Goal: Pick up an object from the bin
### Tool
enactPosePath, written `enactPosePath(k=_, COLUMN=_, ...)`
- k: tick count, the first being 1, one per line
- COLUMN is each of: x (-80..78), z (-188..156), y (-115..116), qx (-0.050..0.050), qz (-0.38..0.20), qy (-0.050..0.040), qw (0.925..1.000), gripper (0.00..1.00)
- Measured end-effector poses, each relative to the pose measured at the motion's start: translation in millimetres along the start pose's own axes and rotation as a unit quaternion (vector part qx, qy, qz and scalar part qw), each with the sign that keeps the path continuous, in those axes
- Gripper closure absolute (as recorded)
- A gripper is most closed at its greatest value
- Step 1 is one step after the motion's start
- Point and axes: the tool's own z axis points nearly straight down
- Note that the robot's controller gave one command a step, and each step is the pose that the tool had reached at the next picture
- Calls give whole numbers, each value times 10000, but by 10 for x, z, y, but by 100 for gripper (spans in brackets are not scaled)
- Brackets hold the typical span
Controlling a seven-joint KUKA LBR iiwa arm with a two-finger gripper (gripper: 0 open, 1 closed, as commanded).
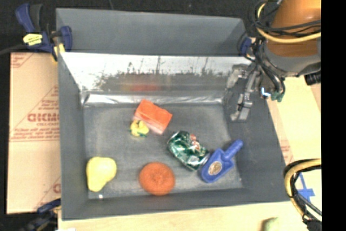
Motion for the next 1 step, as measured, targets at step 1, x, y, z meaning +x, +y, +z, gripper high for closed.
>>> enactPosePath(k=1, x=155, z=309, y=103, qx=6, qz=189, qy=-6, qw=9998, gripper=0)
